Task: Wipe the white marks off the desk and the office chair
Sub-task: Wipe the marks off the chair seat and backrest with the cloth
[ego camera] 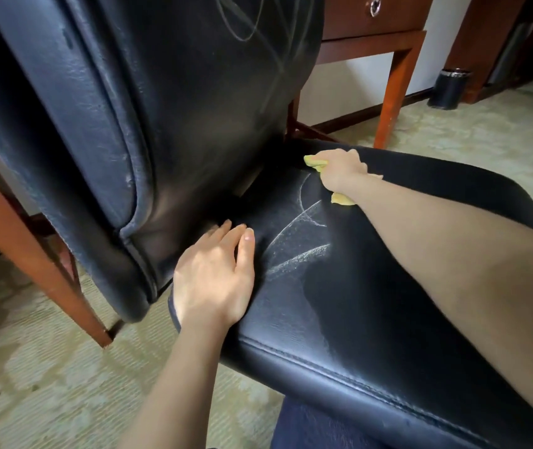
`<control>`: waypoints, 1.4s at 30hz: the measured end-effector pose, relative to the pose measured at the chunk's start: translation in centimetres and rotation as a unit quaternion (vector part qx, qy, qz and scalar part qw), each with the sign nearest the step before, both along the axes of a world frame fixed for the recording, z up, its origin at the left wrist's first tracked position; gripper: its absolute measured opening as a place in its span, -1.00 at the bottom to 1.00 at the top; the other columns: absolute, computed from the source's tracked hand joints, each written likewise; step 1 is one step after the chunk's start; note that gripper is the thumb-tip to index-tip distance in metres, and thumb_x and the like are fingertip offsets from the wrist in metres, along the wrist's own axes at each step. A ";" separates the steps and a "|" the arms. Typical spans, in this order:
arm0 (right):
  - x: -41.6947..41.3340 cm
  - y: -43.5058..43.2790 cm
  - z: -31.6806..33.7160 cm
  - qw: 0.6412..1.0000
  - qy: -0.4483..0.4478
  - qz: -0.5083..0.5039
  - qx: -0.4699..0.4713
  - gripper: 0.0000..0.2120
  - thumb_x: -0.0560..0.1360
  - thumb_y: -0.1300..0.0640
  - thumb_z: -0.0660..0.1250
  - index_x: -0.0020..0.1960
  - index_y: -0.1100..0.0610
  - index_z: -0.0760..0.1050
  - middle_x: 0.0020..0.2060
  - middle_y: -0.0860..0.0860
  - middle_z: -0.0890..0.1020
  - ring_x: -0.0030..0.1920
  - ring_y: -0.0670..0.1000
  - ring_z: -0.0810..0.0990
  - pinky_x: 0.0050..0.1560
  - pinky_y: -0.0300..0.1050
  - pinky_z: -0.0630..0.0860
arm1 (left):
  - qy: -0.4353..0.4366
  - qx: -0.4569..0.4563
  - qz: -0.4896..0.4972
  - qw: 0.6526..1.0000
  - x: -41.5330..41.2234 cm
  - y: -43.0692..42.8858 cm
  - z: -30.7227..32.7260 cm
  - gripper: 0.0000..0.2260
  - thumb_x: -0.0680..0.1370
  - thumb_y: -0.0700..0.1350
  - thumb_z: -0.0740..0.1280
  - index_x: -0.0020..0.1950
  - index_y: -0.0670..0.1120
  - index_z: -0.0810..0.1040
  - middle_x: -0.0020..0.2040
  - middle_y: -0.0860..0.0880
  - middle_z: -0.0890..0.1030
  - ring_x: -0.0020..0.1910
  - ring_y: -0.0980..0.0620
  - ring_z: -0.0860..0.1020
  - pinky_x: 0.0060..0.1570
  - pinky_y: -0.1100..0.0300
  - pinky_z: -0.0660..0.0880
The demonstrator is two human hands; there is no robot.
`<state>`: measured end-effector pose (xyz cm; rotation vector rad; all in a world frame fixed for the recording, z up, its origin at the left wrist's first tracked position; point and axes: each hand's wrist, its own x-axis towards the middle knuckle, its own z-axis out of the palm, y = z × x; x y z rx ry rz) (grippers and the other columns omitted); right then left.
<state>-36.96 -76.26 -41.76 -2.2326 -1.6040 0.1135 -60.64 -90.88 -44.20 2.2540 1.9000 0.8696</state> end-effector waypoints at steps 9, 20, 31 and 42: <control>-2.2 -7.0 -0.5 0.952 0.023 0.301 0.049 -0.59 0.58 0.35 0.13 0.28 -0.03 0.51 0.06 -0.10 0.52 0.00 0.09 0.36 0.24 0.06 0.31 | -0.033 -0.036 0.005 0.999 0.2 -0.3 0.6 -0.60 0.61 0.15 -0.01 0.23 0.11 0.55 0.38 0.08 0.45 0.39 0.10 0.33 0.18 0.18 0.24; -1.8 -20.8 0.3 0.863 -0.029 0.504 0.033 -0.57 0.49 0.42 0.29 0.19 -0.02 0.59 0.12 -0.16 0.59 -0.13 -0.04 0.34 -0.05 -0.44 0.13 | -0.048 -0.064 0.000 0.997 0.0 -0.5 1.0 -0.59 0.62 0.14 -0.04 0.31 0.16 0.49 0.40 0.13 0.42 0.41 0.16 0.28 0.20 0.28 0.15; 3.6 -12.7 0.8 0.866 -0.101 0.488 0.036 -0.58 0.48 0.51 0.21 0.24 0.19 0.54 0.09 -0.06 0.58 -0.07 0.12 0.51 0.02 0.02 0.43 | -0.054 -0.045 0.003 0.998 0.1 -0.2 0.7 -0.47 0.53 0.20 -0.12 0.31 0.14 0.50 0.38 0.17 0.43 0.41 0.18 0.29 0.23 0.27 0.17; 0.1 0.6 0.3 0.995 -0.016 0.100 0.022 -0.53 0.56 0.35 0.10 0.43 0.07 0.33 0.31 0.12 0.47 0.23 0.21 0.47 0.18 0.01 0.44 | -0.143 0.056 0.077 0.985 0.0 -1.0 0.1 -0.44 0.55 0.17 -0.12 -0.12 -0.07 0.62 -0.19 -0.02 0.61 -0.26 0.06 0.39 -0.27 0.21 0.08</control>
